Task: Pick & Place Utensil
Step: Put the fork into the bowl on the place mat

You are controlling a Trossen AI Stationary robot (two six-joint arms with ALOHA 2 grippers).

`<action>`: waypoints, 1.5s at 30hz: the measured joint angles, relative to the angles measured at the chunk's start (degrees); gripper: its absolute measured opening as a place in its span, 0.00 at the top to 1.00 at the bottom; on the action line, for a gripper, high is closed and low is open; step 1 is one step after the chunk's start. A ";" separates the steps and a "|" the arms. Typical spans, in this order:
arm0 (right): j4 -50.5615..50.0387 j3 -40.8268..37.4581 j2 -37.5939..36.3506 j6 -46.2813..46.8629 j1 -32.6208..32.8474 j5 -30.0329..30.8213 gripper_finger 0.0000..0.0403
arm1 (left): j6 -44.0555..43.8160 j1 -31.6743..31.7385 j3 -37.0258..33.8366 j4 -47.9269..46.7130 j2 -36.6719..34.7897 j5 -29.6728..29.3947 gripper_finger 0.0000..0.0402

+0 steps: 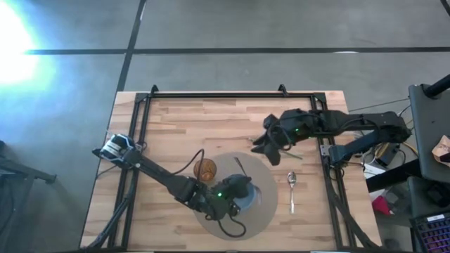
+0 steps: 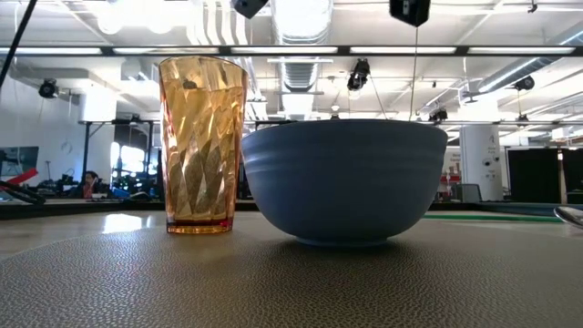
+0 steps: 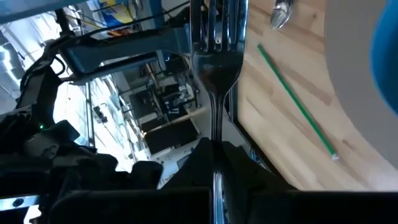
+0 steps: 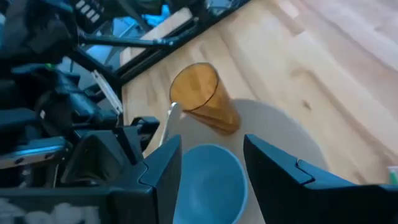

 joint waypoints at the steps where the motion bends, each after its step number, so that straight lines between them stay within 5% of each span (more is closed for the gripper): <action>1: 0.76 0.00 0.74 -0.04 0.11 -0.13 0.58 | 0.00 -0.03 0.00 0.00 0.00 -0.01 0.98; 16: 5.21 -0.02 7.23 -6.43 1.72 -9.14 0.58 | 0.28 -1.42 0.00 -0.35 -0.01 -0.02 0.98; 38: 11.41 -0.04 11.66 -3.85 2.08 -11.74 0.58 | 0.49 -1.42 -0.09 -0.30 -0.02 0.05 0.98; 45: 11.68 -0.04 11.66 -3.67 2.08 -11.72 0.67 | 0.52 -1.42 -0.09 -0.29 -0.02 0.04 0.98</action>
